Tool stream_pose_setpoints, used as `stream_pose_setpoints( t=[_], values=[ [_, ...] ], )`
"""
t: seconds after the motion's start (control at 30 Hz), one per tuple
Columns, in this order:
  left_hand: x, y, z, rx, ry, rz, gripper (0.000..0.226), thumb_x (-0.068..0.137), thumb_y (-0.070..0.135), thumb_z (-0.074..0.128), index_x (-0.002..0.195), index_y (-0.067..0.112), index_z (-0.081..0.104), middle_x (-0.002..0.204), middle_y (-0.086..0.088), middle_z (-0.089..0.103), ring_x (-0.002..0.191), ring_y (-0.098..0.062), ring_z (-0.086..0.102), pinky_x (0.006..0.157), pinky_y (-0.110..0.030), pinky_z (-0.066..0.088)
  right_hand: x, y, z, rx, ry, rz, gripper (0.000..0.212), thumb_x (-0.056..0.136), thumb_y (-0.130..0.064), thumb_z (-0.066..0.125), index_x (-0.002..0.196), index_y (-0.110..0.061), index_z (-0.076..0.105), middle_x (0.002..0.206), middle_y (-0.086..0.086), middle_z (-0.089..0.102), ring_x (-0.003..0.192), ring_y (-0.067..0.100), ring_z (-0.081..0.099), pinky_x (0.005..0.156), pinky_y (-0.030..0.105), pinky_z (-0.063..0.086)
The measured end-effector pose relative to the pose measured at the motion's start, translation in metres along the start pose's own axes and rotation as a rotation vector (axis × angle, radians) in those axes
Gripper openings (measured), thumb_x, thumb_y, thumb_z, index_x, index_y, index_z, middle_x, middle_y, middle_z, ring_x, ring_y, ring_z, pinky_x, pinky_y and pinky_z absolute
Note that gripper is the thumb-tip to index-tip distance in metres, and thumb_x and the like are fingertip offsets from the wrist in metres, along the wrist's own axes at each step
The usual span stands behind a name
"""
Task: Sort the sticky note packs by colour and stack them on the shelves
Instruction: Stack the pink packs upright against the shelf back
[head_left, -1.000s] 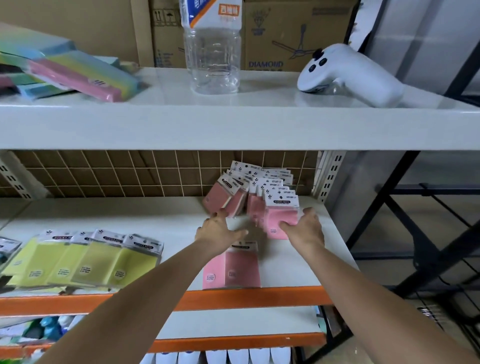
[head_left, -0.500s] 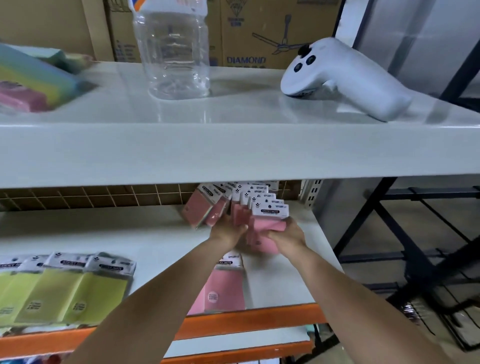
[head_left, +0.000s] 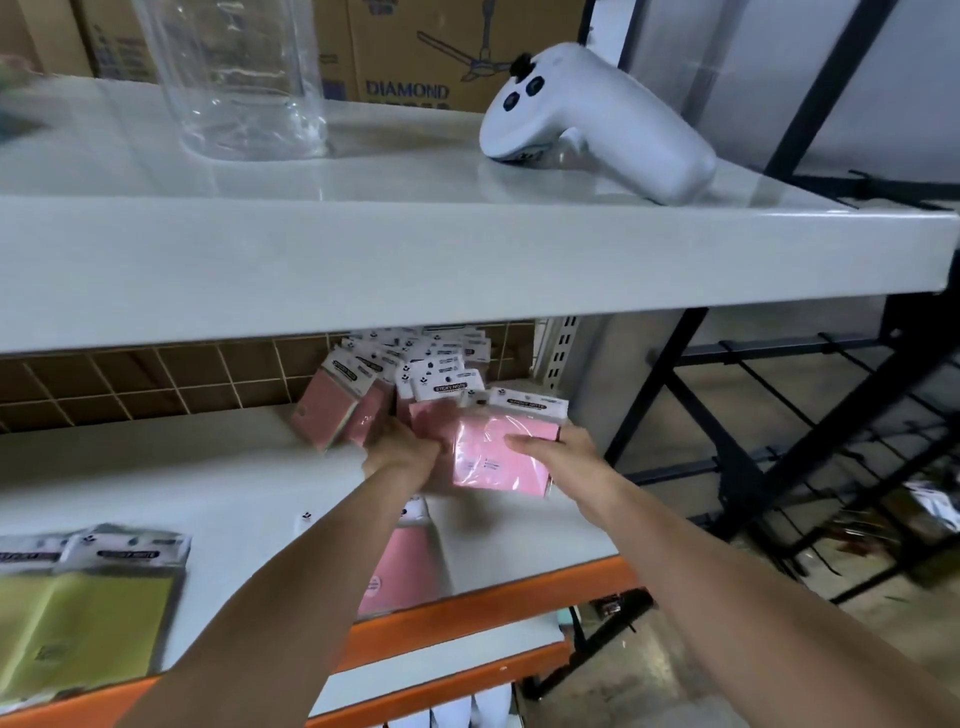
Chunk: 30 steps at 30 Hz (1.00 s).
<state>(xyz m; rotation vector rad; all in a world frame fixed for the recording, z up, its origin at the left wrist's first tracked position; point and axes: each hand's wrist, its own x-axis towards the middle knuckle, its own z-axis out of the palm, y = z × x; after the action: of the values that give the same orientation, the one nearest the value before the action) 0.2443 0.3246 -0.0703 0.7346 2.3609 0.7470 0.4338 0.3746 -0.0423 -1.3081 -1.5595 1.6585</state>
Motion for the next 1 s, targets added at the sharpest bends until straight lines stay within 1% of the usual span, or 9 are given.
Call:
stream_pose_setpoints(
  t=[0.1, 0.23, 0.33, 0.43, 0.67, 0.8, 0.87, 0.93, 1.0],
  values=[
    [-0.006, 0.002, 0.006, 0.025, 0.0, 0.016, 0.057, 0.087, 0.035, 0.06, 0.136, 0.014, 0.041, 0.124, -0.012, 0.057, 0.116, -0.03, 0.056, 0.1, -0.043, 0.045, -0.01, 0.005, -0.004, -0.045, -0.036, 0.026, 0.027, 0.08, -0.02, 0.077, 0.106, -0.016, 0.07, 0.092, -0.006, 0.075, 0.083, 0.009, 0.07, 0.068, 0.019, 0.051],
    [-0.014, 0.003, 0.007, 0.055, 0.006, 0.059, 0.071, 0.085, 0.07, 0.041, 0.131, 0.015, 0.043, 0.118, -0.012, 0.061, 0.11, -0.03, 0.06, 0.094, -0.043, 0.049, -0.019, 0.014, -0.003, -0.056, -0.059, 0.049, 0.028, 0.078, -0.025, 0.08, 0.104, -0.02, 0.07, 0.098, -0.005, 0.075, 0.093, 0.014, 0.07, 0.089, 0.031, 0.053],
    [-0.021, 0.002, 0.002, 0.014, 0.032, 0.087, 0.071, 0.09, 0.059, 0.046, 0.138, 0.008, 0.036, 0.127, -0.017, 0.056, 0.113, -0.034, 0.058, 0.093, -0.044, 0.049, -0.025, 0.018, -0.001, -0.057, -0.048, 0.05, 0.029, 0.076, -0.023, 0.08, 0.104, -0.017, 0.071, 0.096, -0.002, 0.075, 0.095, 0.021, 0.071, 0.094, 0.041, 0.053],
    [-0.027, 0.0, -0.002, -0.066, 0.062, 0.119, 0.068, 0.092, 0.04, 0.057, 0.14, 0.001, 0.029, 0.132, -0.022, 0.05, 0.114, -0.037, 0.057, 0.092, -0.042, 0.05, -0.035, 0.017, 0.003, -0.064, -0.058, 0.044, 0.033, 0.079, -0.019, 0.078, 0.11, -0.013, 0.07, 0.098, 0.001, 0.075, 0.094, 0.023, 0.071, 0.091, 0.04, 0.054],
    [-0.039, -0.009, -0.011, -0.108, 0.049, 0.157, 0.038, 0.093, 0.021, 0.058, 0.126, 0.005, 0.051, 0.122, -0.015, 0.062, 0.111, -0.032, 0.059, 0.091, -0.034, 0.047, -0.049, 0.024, 0.008, -0.123, -0.149, 0.111, 0.037, 0.077, -0.031, 0.079, 0.11, -0.02, 0.069, 0.102, -0.005, 0.074, 0.101, 0.019, 0.068, 0.1, 0.038, 0.047],
    [-0.044, -0.014, -0.021, -0.287, 0.095, 0.197, 0.04, 0.092, 0.008, 0.055, 0.131, 0.007, 0.046, 0.118, -0.013, 0.061, 0.094, -0.031, 0.061, 0.069, -0.02, 0.047, -0.049, 0.03, 0.009, -0.123, -0.121, 0.15, 0.041, 0.078, -0.029, 0.078, 0.115, -0.018, 0.065, 0.105, -0.002, 0.072, 0.098, 0.017, 0.066, 0.083, 0.029, 0.051],
    [-0.043, -0.017, -0.028, -0.371, 0.126, 0.183, 0.037, 0.091, 0.009, 0.055, 0.127, 0.005, 0.045, 0.113, -0.015, 0.06, 0.099, -0.034, 0.06, 0.078, -0.032, 0.05, -0.045, 0.035, 0.009, -0.128, -0.116, 0.167, 0.051, 0.074, -0.034, 0.08, 0.12, -0.018, 0.061, 0.111, -0.003, 0.069, 0.102, 0.015, 0.062, 0.081, 0.028, 0.048],
    [-0.043, -0.02, -0.037, -0.421, 0.124, 0.142, 0.033, 0.09, 0.011, 0.057, 0.12, 0.004, 0.047, 0.105, -0.015, 0.059, 0.097, -0.034, 0.06, 0.079, -0.039, 0.049, -0.046, 0.033, 0.012, -0.135, -0.145, 0.203, 0.04, 0.079, -0.029, 0.078, 0.113, -0.018, 0.062, 0.112, -0.001, 0.068, 0.094, 0.01, 0.061, 0.072, 0.022, 0.044],
    [-0.044, -0.025, -0.046, -0.482, 0.103, 0.103, 0.028, 0.088, 0.012, 0.058, 0.113, 0.003, 0.049, 0.103, -0.016, 0.059, 0.086, -0.031, 0.057, 0.072, -0.038, 0.048, -0.047, 0.03, 0.016, -0.124, -0.19, 0.235, 0.017, 0.084, -0.022, 0.073, 0.098, -0.021, 0.062, 0.1, -0.003, 0.068, 0.078, 0.004, 0.057, 0.061, 0.016, 0.042]
  ],
)
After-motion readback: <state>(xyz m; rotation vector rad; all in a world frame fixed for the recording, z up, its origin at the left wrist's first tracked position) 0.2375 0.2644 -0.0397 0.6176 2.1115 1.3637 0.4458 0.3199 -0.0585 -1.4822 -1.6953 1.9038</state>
